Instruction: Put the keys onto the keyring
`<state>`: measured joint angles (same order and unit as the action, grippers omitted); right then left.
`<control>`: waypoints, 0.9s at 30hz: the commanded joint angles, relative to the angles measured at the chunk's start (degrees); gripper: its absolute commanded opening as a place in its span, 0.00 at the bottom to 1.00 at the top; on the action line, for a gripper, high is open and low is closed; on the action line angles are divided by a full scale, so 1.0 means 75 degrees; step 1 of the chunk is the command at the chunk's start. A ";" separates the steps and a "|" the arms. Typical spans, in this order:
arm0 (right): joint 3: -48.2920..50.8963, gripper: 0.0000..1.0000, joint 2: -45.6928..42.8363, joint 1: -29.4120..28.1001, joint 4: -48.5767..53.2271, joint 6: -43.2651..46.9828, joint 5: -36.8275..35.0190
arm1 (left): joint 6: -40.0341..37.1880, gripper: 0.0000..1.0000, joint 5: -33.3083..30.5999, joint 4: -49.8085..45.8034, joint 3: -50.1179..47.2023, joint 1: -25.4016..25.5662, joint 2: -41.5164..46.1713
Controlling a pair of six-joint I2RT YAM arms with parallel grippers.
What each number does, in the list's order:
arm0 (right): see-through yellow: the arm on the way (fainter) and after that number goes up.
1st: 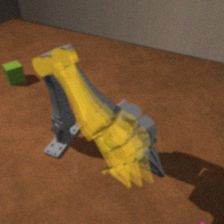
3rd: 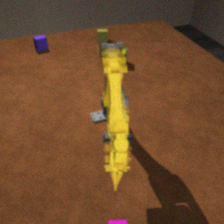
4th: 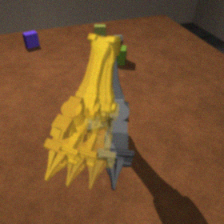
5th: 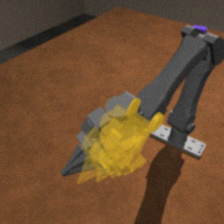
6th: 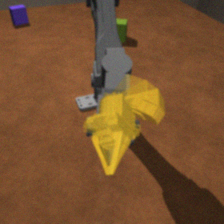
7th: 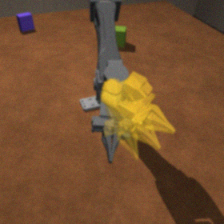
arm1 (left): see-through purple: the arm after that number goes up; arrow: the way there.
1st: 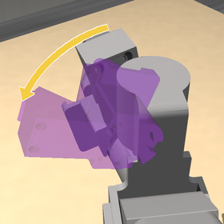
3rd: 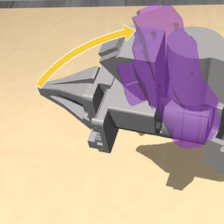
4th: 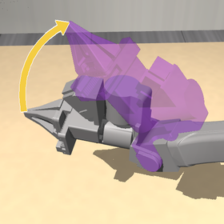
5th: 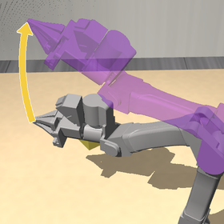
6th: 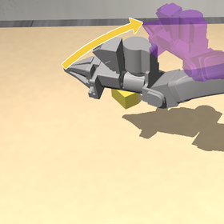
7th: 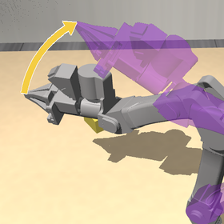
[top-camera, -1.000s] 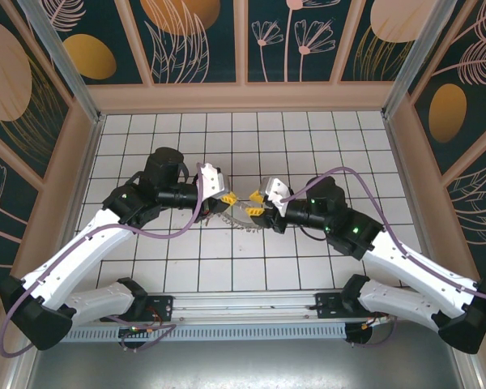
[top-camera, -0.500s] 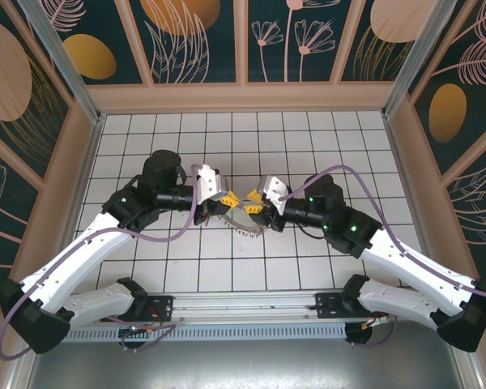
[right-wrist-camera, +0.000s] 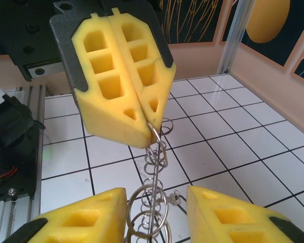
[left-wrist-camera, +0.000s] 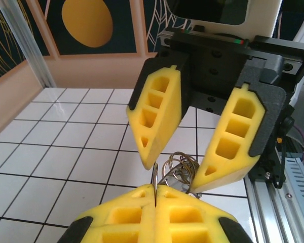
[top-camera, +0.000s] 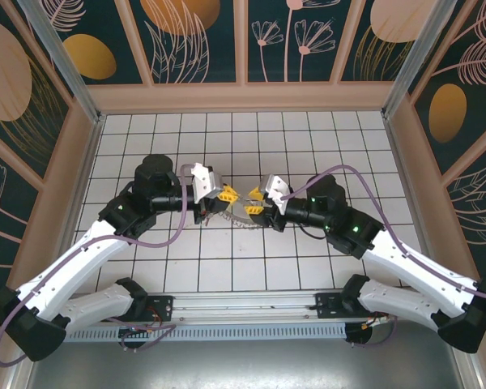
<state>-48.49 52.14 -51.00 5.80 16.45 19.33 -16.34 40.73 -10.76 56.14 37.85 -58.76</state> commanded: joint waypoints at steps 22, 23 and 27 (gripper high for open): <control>-0.0023 0.00 0.0286 -0.0133 -0.0588 -0.0106 -0.1323 | 0.0144 0.00 -0.0494 0.0546 -0.0236 0.0048 0.0194; 0.0002 0.00 0.0233 -0.0170 -0.0674 -0.0102 -0.1536 | 0.0161 0.00 -0.0628 0.0541 -0.0232 0.0048 0.0186; 0.0149 0.00 0.0075 -0.0380 -0.1035 -0.0059 -0.2142 | 0.0190 0.00 -0.1250 0.0538 -0.0283 0.0043 0.0173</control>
<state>-47.72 54.52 -53.08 3.03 15.11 9.32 -15.73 33.95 -7.64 54.48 37.85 -58.11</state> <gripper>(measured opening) 0.081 0.045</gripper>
